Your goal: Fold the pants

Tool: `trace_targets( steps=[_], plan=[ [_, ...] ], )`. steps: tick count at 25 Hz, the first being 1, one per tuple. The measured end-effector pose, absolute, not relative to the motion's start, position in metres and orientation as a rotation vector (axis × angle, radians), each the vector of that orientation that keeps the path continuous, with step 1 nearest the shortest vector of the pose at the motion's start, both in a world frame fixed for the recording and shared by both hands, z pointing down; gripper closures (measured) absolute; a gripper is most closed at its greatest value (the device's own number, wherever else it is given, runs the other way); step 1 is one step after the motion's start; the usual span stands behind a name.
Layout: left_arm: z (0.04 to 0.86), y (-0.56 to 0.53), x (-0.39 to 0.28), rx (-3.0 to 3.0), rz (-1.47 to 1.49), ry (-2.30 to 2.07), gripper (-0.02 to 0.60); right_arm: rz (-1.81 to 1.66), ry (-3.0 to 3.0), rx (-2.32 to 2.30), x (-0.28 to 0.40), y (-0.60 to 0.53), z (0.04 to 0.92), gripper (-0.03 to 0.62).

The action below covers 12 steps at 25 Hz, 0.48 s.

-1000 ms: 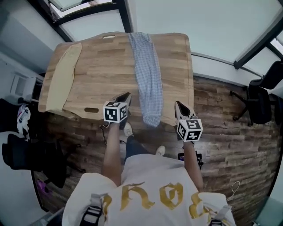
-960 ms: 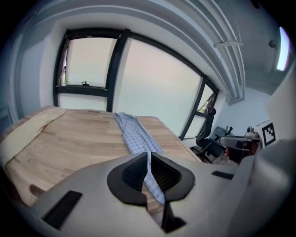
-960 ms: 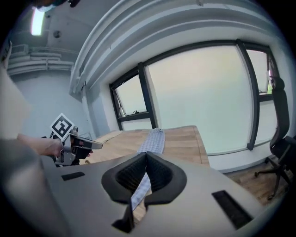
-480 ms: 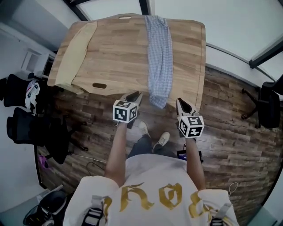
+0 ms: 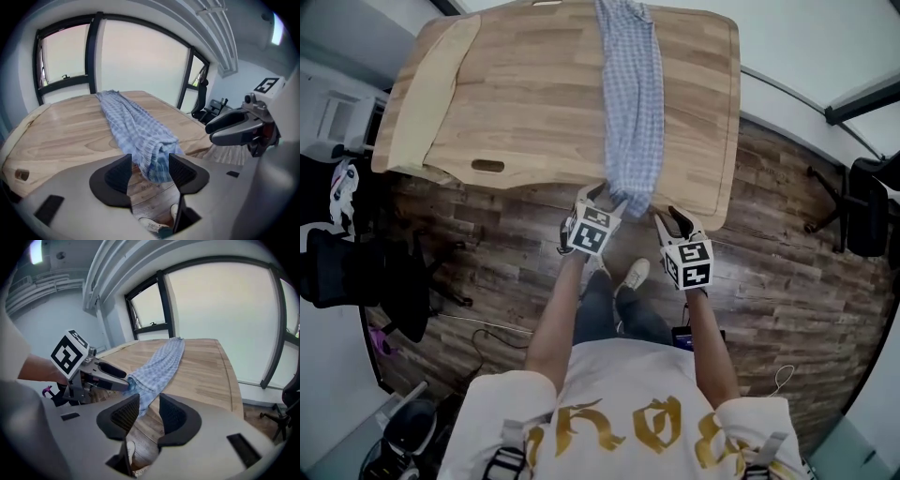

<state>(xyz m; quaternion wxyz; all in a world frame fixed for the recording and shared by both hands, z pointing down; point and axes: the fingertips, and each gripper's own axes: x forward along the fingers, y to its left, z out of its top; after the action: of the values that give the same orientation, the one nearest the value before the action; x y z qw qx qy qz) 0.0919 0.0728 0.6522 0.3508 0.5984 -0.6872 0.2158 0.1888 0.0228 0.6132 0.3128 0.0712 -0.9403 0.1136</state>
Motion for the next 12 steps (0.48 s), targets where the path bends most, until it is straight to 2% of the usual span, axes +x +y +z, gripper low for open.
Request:
trace_targets(
  steps=[3,6,7,12],
  plan=[
    [0.679,0.067,0.085,1.515,0.650,-1.766,0.337,0.280,-2.454,0.149,0.181,0.033,0.627,0.457],
    [0.682,0.069,0.075,1.463,0.642,-1.795,0.478,0.263,-2.425,0.121,0.182,0.044,0.638,0.457],
    [0.679,0.071,0.072,1.445,0.606,-1.808,0.494,0.268,-2.419,0.123,0.184,0.046,0.641,0.457],
    [0.655,0.086,0.069,1.427,0.536,-1.867,0.511,0.440,-2.403,0.124,0.180,0.061,0.661,0.456]
  ],
)
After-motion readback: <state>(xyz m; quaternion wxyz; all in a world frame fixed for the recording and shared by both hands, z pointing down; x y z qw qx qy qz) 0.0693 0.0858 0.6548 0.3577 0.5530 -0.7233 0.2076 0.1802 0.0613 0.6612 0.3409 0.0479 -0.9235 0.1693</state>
